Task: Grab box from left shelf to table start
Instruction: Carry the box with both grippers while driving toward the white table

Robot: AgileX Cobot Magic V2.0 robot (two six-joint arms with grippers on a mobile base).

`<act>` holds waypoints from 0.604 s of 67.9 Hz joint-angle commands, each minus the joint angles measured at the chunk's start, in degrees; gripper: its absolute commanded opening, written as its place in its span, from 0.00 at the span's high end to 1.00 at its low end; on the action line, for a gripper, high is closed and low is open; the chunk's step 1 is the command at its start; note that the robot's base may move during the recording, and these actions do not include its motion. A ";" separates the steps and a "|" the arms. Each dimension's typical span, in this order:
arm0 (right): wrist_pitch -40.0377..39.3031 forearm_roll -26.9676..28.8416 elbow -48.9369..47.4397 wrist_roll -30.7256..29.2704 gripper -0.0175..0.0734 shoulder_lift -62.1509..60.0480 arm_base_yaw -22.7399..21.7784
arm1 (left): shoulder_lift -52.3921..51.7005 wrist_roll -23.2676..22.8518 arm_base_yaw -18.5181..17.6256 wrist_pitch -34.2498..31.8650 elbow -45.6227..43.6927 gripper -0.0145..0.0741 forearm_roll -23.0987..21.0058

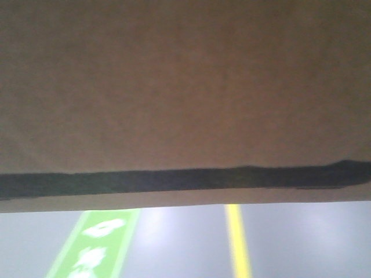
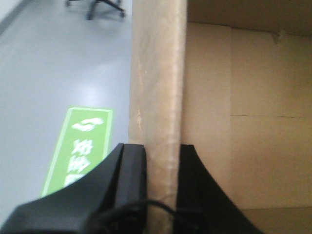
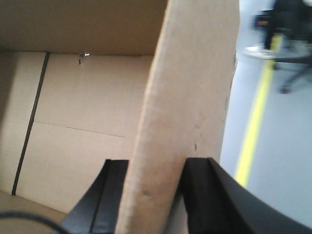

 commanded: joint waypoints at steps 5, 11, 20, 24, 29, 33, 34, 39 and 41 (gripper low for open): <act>-7.04 -5.13 -2.07 -0.64 0.74 0.38 -0.21 | 0.66 -0.77 -0.06 -9.91 -2.17 0.95 1.85; -7.04 -5.13 -2.07 -0.64 0.74 0.38 -0.21 | 0.66 -0.77 -0.06 -9.91 -2.17 0.95 1.85; -7.06 -5.13 -2.07 -0.64 0.74 0.38 -0.21 | 0.66 -0.77 -0.06 -9.91 -2.17 0.95 1.85; -7.06 -5.13 -2.07 -0.64 0.74 0.38 -0.21 | 0.66 -0.77 -0.06 -9.91 -2.17 0.95 1.85; -7.06 -5.13 -2.07 -0.64 0.74 0.38 -0.21 | 0.66 -0.77 -0.06 -9.91 -2.17 0.95 1.85; -7.06 -5.13 -2.07 -0.64 0.74 0.38 -0.21 | 0.66 -0.77 -0.06 -9.91 -2.17 0.95 1.85; -7.06 -5.13 -2.07 -0.64 0.74 0.38 -0.21 | 0.66 -0.77 -0.06 -9.91 -2.17 0.95 1.85; -7.06 -5.13 -2.07 -0.64 0.74 0.38 -0.21 | 0.66 -0.77 -0.06 -9.91 -2.17 0.95 1.85; -7.06 -5.13 -2.07 -0.64 0.74 0.38 -0.21 | 0.66 -0.77 -0.06 -9.91 -2.17 0.95 1.85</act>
